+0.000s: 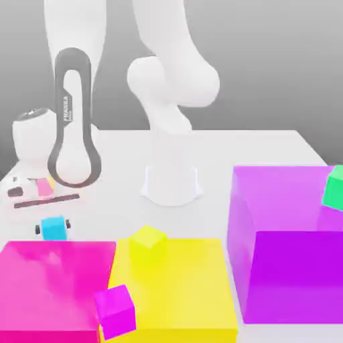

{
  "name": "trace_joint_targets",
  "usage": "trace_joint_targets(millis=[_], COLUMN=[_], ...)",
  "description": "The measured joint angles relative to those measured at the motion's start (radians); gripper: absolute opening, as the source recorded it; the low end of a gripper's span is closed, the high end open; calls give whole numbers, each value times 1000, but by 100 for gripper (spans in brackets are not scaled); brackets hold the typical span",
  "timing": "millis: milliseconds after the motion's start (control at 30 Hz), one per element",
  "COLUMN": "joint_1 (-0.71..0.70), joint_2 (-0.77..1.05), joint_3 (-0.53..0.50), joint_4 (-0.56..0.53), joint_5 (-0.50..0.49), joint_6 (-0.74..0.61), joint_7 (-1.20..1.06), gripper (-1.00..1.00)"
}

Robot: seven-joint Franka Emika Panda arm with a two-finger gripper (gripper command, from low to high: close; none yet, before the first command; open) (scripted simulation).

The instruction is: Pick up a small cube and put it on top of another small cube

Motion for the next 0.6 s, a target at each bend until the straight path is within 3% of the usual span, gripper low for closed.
trace_joint_targets(millis=[67,133,233,367,467,600], joint_1=[-16,31,138,233,194,260], joint_2=[8,-15,-83,-191,-276,-375], joint_3=[19,-36,-175,-335,-354,-261], joint_4=[3,-5,-28,-61,-81,-72], joint_5=[14,-22,-163,-430,-621,-688], joint_6=[6,-12,-57,-119,-173,-277], joint_7=[-11,17,124,321,463,632], gripper=[-100,-100,-100,-100,-100,-100])
